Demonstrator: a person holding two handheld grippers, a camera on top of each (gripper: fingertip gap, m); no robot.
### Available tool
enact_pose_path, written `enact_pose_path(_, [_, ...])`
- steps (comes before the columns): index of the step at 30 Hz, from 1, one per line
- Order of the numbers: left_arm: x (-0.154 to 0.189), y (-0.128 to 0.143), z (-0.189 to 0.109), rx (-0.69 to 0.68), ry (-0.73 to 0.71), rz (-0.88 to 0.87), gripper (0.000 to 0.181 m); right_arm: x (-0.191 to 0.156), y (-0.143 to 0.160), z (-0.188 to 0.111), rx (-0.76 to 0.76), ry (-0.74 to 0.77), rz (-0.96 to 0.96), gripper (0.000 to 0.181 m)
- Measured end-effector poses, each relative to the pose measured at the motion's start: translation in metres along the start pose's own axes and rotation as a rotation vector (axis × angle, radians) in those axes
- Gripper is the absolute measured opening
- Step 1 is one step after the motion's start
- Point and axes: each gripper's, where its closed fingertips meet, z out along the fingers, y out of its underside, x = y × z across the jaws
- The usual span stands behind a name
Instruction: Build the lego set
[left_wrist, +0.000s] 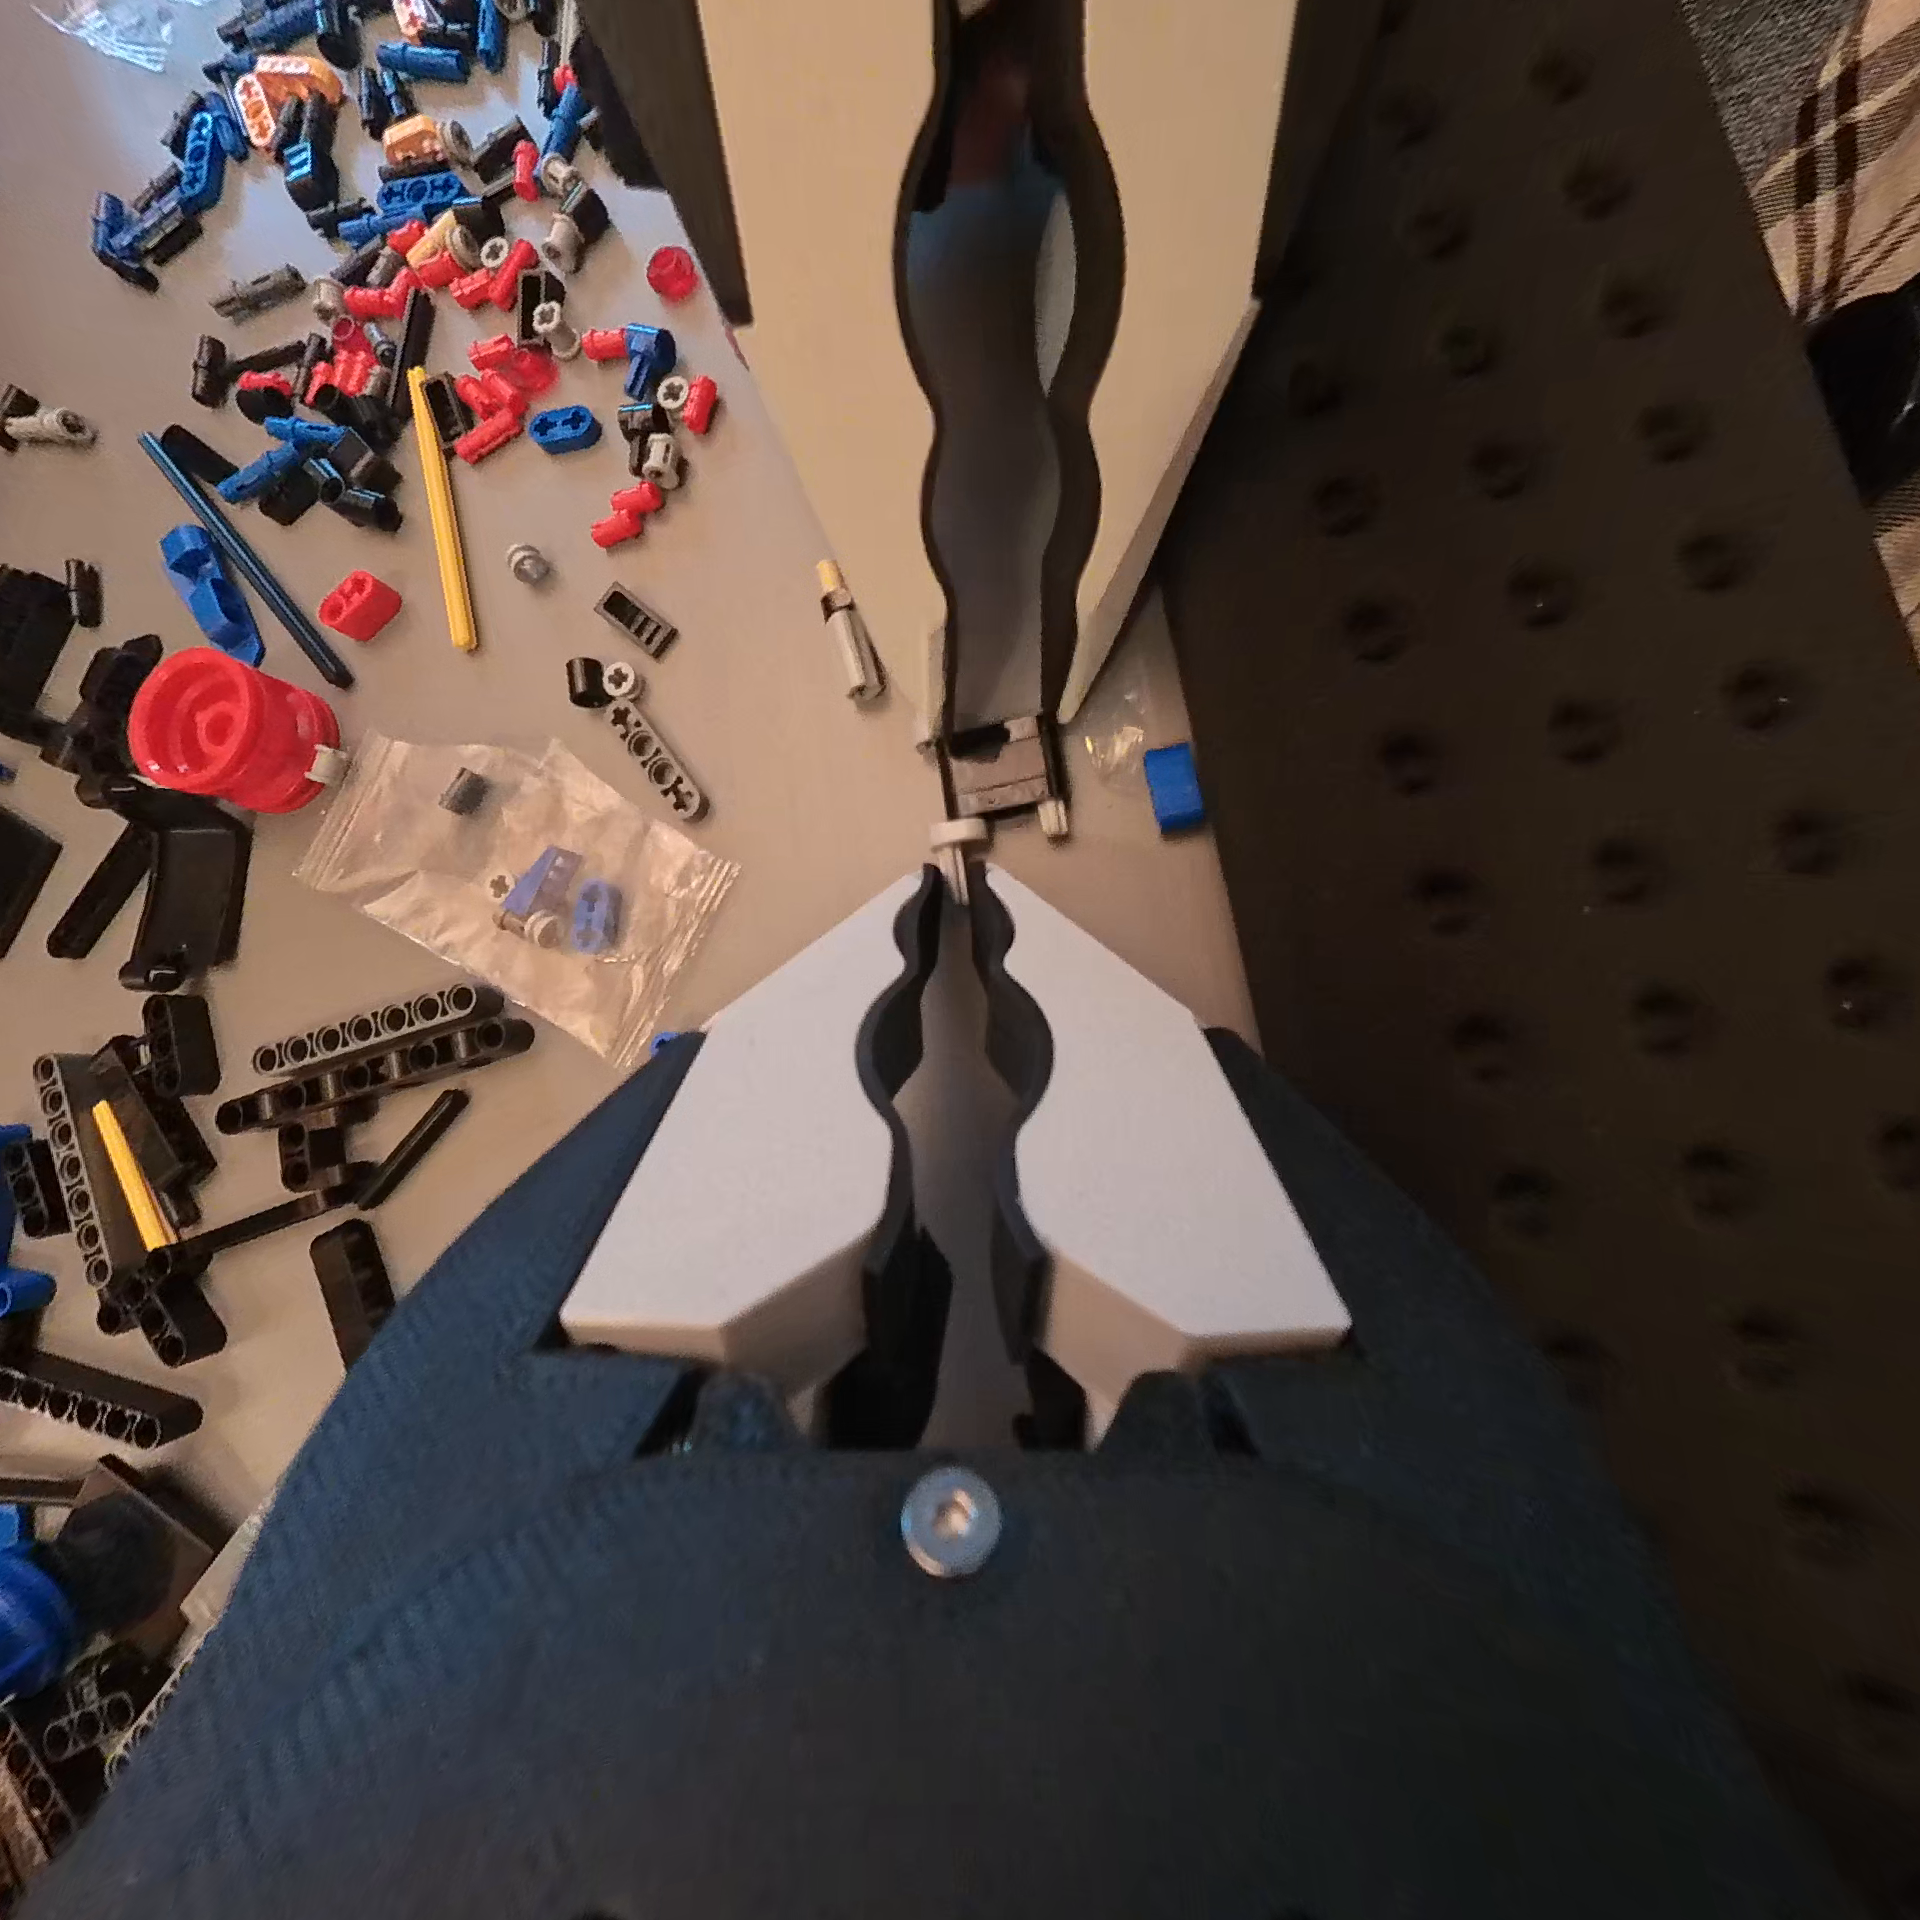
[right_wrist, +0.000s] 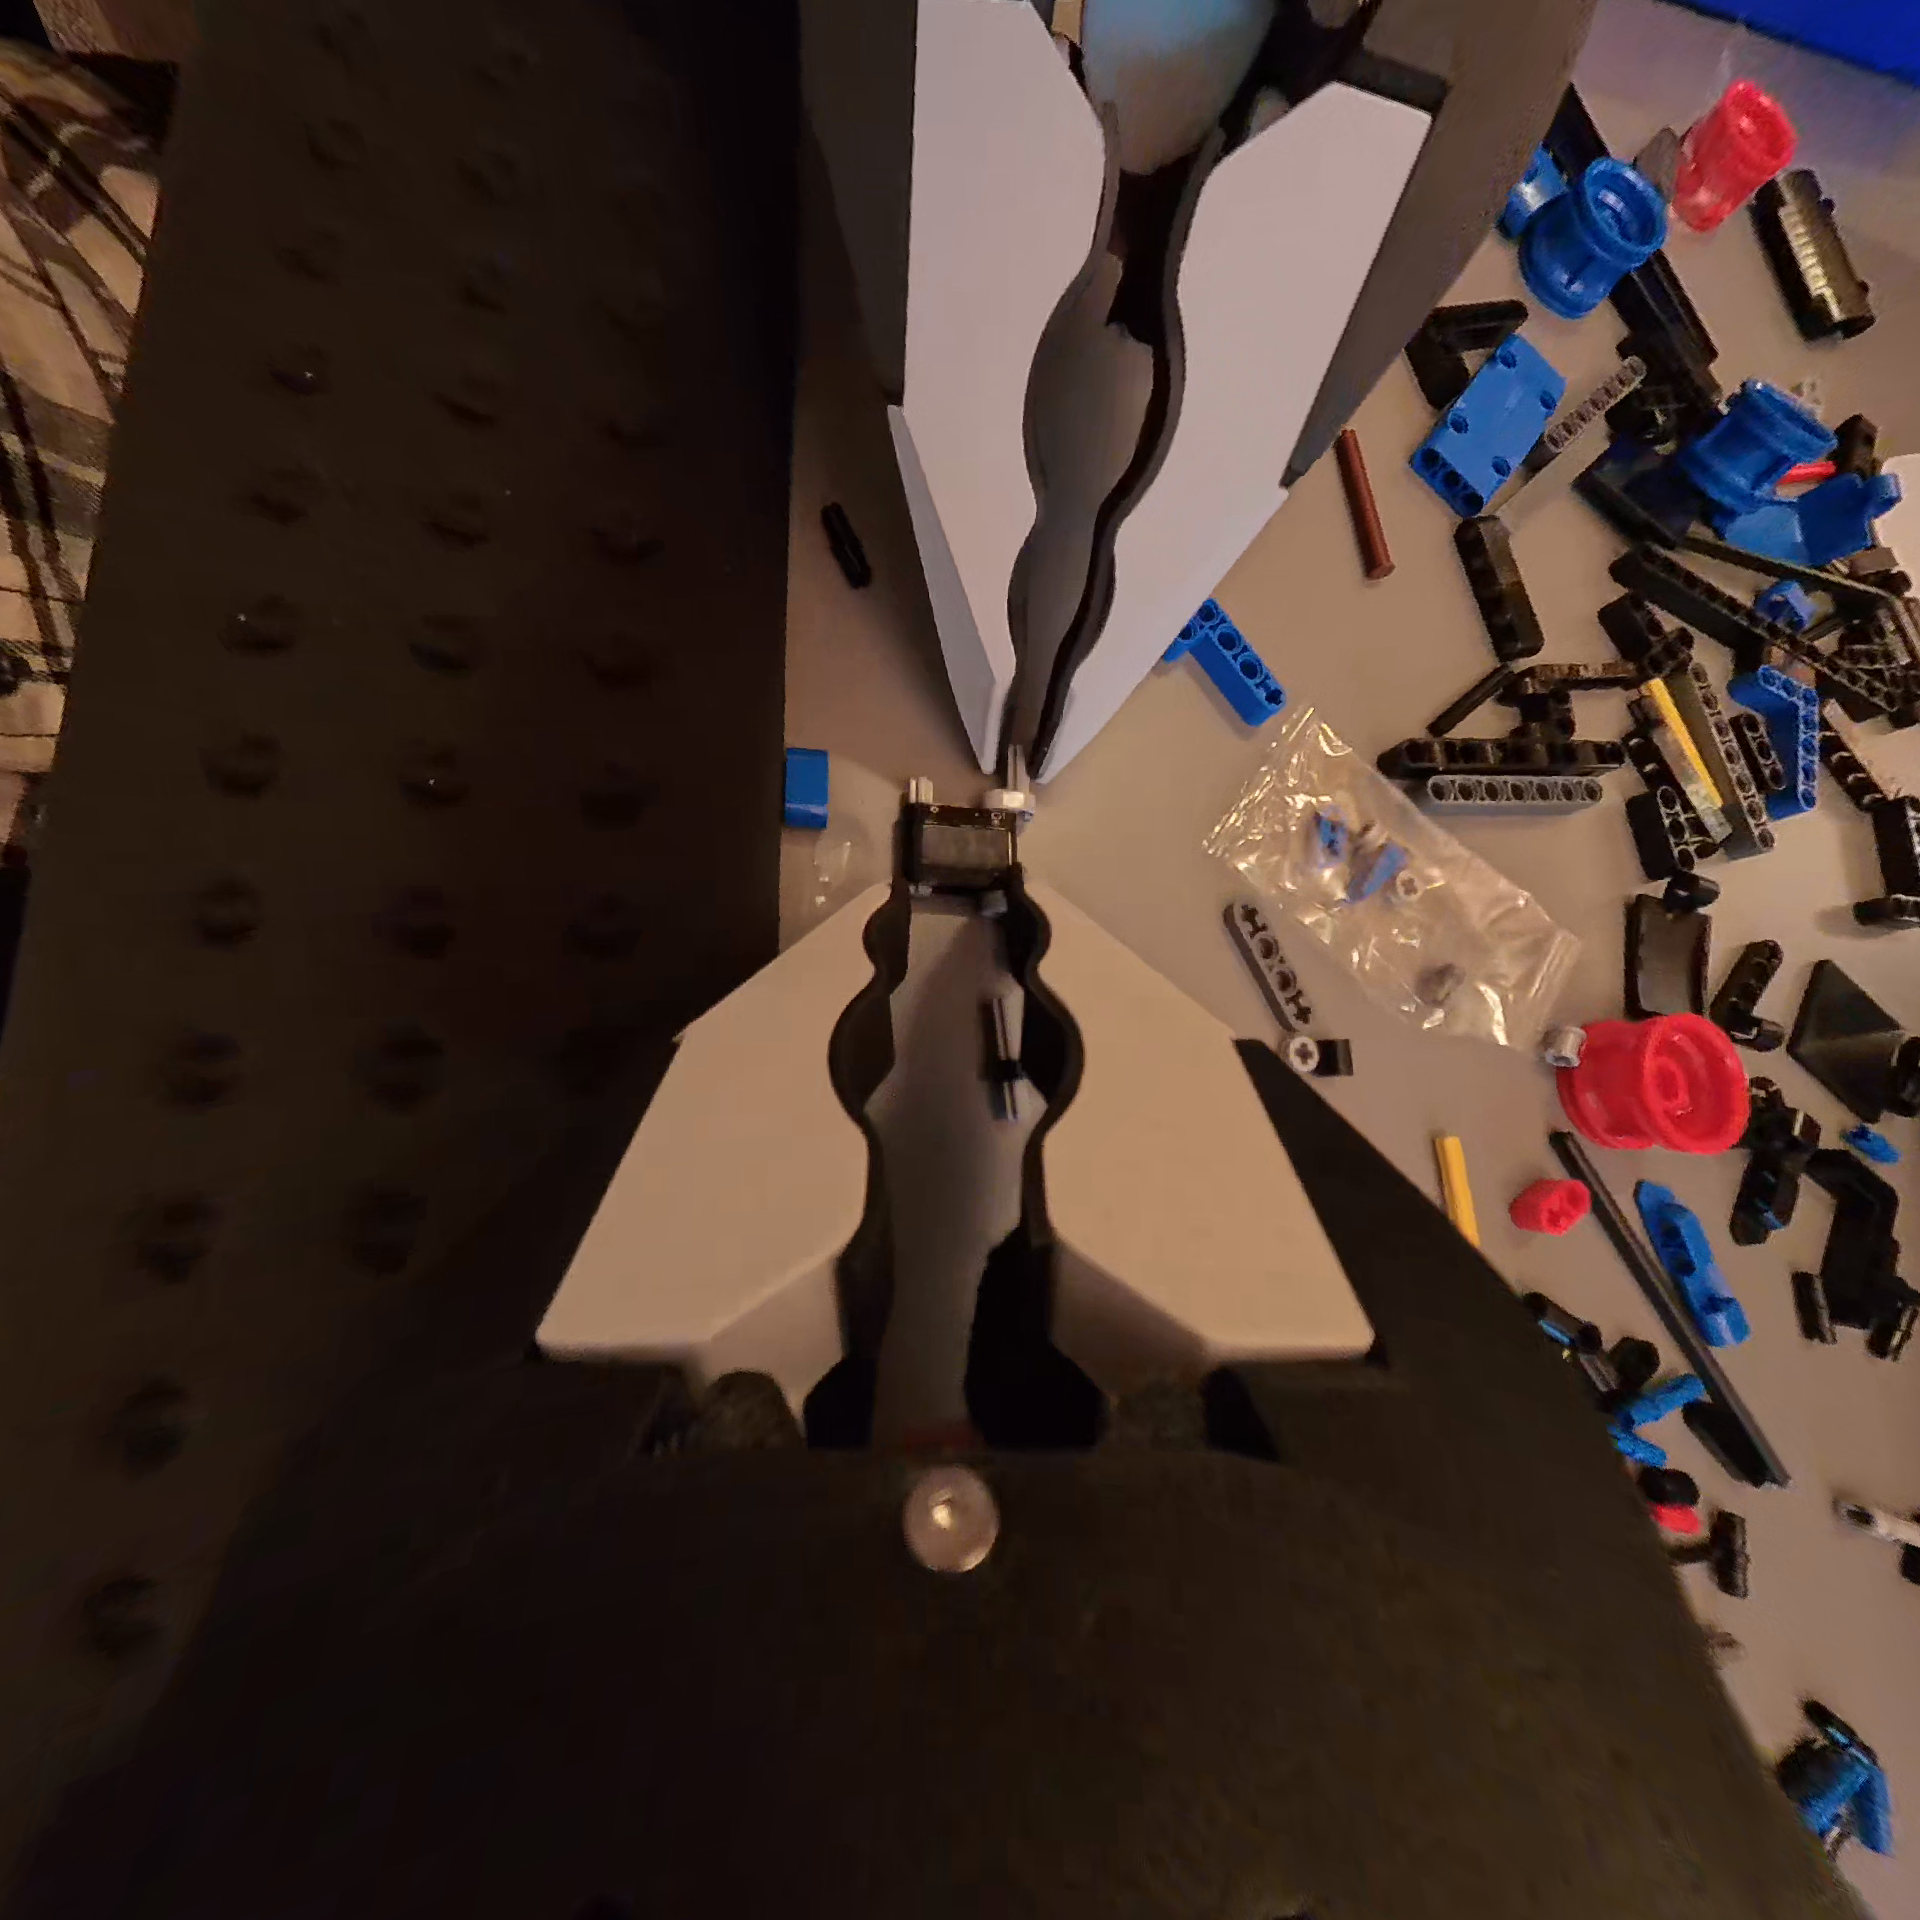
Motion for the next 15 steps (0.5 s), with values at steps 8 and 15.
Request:
enact_pose_path(8, [-0.001, 0.0, 0.0, 0.009, 0.002, -0.012, 0.003, 0.01, -0.017, -0.008, 0.103, 0.036, 0.02, 0.01])
enact_pose_path(15, [0.007, -0.006, 0.003, 0.029, 0.048, -0.004, 0.003, 0.026, -0.006, -0.002, 0.038, 0.085, 0.052, 0.005])
